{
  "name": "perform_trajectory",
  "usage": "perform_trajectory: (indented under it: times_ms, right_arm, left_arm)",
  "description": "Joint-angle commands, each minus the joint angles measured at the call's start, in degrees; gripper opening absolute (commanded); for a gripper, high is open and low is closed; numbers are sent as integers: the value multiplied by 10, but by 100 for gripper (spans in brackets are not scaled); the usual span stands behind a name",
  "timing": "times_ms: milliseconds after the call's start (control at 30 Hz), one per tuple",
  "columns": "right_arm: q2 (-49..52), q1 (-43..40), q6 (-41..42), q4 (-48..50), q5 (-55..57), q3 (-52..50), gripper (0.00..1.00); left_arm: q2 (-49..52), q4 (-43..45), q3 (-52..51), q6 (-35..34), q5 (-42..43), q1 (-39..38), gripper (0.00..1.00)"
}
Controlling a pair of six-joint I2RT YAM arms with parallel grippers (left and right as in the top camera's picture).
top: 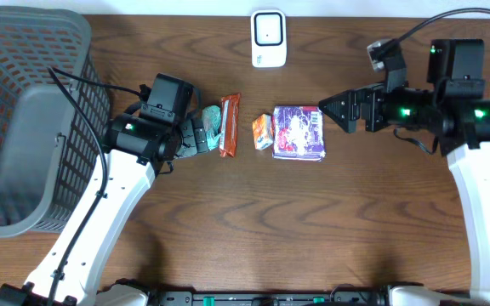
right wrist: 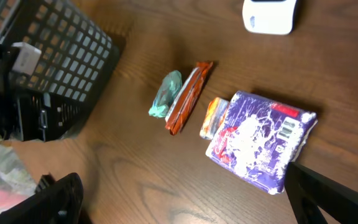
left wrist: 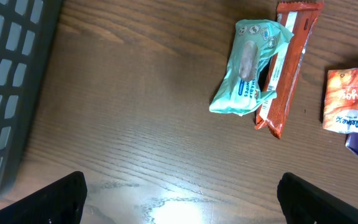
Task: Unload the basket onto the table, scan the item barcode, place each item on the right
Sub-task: 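Move the right gripper forward toward the purple package, then grasp the purple package with the right gripper and lift it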
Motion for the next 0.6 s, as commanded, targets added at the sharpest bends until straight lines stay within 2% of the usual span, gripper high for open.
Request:
perform_trajectory:
  times_ms: [0, 100, 167, 333, 433, 467, 567]
  right_arm:
    - [28, -6, -7, -3, 46, 16, 99]
    - [62, -6, 25, -14, 181, 12, 99]
    - [82, -7, 57, -8, 216, 6, 99]
    - [196, -7, 64, -27, 213, 2, 99]
    - [242, -13, 59, -35, 174, 2, 99]
    - [256, -14, 47, -35, 147, 2, 96]
    - [305, -18, -53, -42, 11, 2, 73]
  left_arm:
    - [0, -3, 6, -7, -10, 1, 98]
    - [0, -3, 6, -7, -10, 1, 98]
    - [0, -3, 6, -7, -10, 1, 98]
    - [0, -3, 6, -7, -10, 1, 98]
    - [0, -3, 6, -7, -10, 1, 98]
    - [0, -3, 6, -7, -10, 1, 98]
    - [0, -3, 6, -7, -10, 1, 98]
